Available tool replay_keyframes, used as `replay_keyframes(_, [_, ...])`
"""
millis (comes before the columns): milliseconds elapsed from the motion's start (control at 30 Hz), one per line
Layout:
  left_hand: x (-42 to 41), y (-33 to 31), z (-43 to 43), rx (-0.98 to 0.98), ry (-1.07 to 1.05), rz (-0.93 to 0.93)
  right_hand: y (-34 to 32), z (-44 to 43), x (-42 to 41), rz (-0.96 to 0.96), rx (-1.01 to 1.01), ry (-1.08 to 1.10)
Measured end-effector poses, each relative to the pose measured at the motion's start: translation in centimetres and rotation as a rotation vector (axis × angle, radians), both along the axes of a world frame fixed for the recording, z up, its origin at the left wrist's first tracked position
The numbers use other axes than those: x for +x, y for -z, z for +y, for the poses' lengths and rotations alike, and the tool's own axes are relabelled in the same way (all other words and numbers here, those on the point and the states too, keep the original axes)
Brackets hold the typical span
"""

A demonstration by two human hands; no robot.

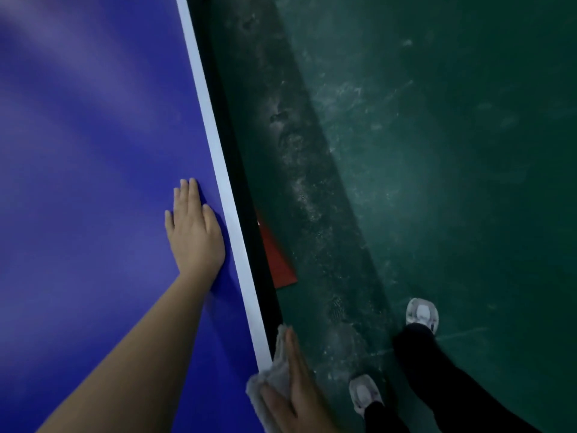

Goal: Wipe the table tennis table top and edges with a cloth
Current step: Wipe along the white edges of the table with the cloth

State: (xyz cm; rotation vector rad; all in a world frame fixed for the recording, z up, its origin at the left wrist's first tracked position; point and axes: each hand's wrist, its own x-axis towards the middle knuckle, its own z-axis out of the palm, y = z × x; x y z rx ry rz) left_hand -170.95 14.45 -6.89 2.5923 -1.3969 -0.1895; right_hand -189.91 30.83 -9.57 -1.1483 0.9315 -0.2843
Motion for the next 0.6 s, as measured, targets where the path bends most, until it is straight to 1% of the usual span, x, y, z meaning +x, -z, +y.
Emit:
replay_keyframes(33, [0.0, 0.1, 0.0, -0.007, -0.008, 0.006, 0.0, -1.5, 0.6, 0.004, -0.040, -0.006])
replay_keyframes(100, [0.0, 0.2, 0.1, -0.012, -0.018, 0.004, 0.0, -5.8, 2.4, -0.014, -0.015, 0.055])
replay_keyframes(267, [-0.2, 0.1, 0.0, -0.024, -0.029, 0.004, 0.7, -22.2, 10.9, -0.026, -0.131, 0.111])
replay_keyframes(400, [-0.3, 0.1, -0.1, -0.005, -0.027, -0.014, 0.7, -34.5, 17.5, -0.020, -0.139, 0.192])
replay_keyframes(500, [-0.2, 0.1, -0.3, -0.001, -0.024, -0.015, 0.5, -38.6, 19.5, -0.053, -0.100, 0.230])
replay_keyframes(600, [-0.2, 0.0, -0.2, 0.011, -0.029, -0.016, 0.3, -36.2, 18.2, -0.094, -0.106, 0.239])
